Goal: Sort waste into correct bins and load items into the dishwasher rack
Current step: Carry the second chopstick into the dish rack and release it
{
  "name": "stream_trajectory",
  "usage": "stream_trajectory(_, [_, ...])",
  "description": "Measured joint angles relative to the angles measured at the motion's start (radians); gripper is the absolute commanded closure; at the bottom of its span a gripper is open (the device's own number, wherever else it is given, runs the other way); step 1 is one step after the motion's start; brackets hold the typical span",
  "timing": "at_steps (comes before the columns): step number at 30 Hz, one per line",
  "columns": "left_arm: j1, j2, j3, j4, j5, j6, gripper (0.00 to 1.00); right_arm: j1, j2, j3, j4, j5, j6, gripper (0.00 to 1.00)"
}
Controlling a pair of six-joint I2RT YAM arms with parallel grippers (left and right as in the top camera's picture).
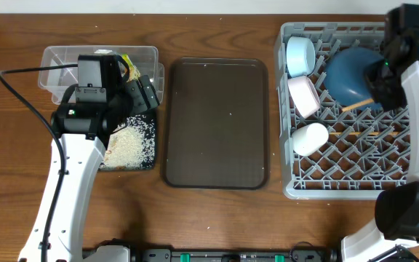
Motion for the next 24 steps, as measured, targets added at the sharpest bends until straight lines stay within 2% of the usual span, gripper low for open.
stream_trajectory(11, [0.0, 0.0, 0.0, 0.0, 0.0, 0.0, 0.08, -0.019, 0.0, -0.221, 0.03, 0.008, 0.283, 0.98])
stream_trajectory(16, [0.0, 0.0, 0.0, 0.0, 0.0, 0.0, 0.08, -0.019, 0.0, -0.28, 0.066, 0.008, 0.344, 0.97])
stream_trajectory(24, [0.0, 0.0, 0.0, 0.0, 0.0, 0.0, 0.08, -0.019, 0.0, -0.331, 0.159, 0.008, 0.364, 0.88])
